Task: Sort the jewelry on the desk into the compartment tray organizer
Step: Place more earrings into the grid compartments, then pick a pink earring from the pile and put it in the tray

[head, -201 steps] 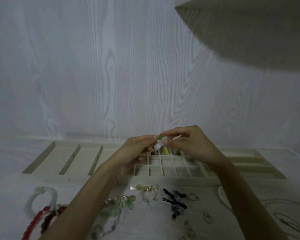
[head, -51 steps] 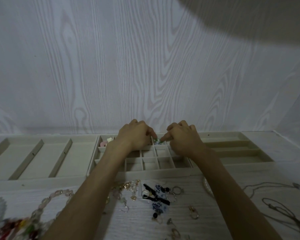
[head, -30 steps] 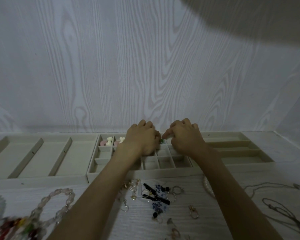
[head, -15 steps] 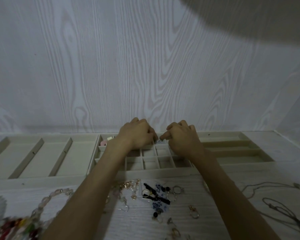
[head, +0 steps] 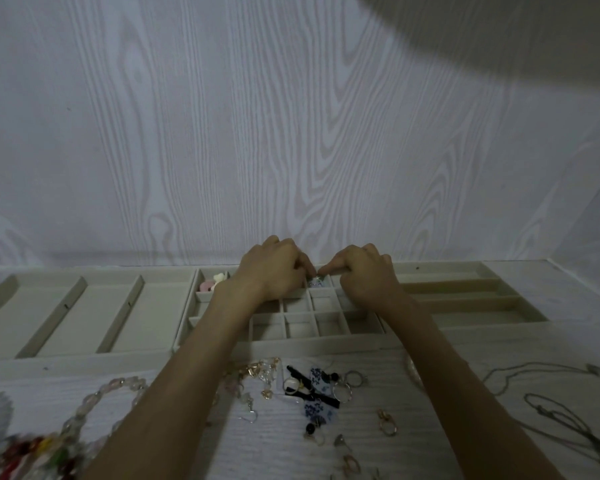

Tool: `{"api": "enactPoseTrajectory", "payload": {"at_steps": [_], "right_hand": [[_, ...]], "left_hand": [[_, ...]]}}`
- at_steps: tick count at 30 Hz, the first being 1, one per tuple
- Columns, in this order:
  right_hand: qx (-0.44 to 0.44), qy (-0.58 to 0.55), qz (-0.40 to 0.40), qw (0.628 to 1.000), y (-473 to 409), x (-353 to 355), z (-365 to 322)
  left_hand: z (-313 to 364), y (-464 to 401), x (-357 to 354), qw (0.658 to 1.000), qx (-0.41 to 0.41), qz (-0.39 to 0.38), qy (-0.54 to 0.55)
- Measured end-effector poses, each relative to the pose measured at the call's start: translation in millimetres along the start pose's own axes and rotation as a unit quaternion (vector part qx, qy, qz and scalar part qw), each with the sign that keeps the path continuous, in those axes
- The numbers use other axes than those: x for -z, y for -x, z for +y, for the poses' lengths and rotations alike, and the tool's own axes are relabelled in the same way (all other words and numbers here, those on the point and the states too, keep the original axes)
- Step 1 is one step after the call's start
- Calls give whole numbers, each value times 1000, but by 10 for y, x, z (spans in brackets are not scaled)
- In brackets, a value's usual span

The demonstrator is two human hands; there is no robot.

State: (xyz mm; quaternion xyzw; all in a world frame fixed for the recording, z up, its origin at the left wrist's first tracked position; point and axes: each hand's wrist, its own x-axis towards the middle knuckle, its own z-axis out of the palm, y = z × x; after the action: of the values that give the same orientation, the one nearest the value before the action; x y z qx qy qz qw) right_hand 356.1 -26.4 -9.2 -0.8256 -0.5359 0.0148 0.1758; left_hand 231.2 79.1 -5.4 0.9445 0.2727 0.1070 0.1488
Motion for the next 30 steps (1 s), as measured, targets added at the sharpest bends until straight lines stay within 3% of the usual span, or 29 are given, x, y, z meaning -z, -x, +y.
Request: {"api": "enactPoseTrajectory", "payload": {"at_steps": [9, 14, 19, 22, 30], "right_hand": [[6, -16, 30, 999, 7, 88, 9], [47, -66, 94, 992, 52, 404, -104], [65, -143, 15, 988, 366, 659, -159], [60, -115, -63, 990, 616, 797, -157], [62, -75, -121, 988, 1403, 808, -286]], "left_hand": [[-15, -13, 47, 999, 16, 29, -11], [35, 76, 318, 994, 12, 105, 23], [30, 433, 500, 993, 36, 104, 32], [13, 666, 606, 996, 40, 69, 25], [156, 1379, 536, 998, 36, 1, 51]]}}
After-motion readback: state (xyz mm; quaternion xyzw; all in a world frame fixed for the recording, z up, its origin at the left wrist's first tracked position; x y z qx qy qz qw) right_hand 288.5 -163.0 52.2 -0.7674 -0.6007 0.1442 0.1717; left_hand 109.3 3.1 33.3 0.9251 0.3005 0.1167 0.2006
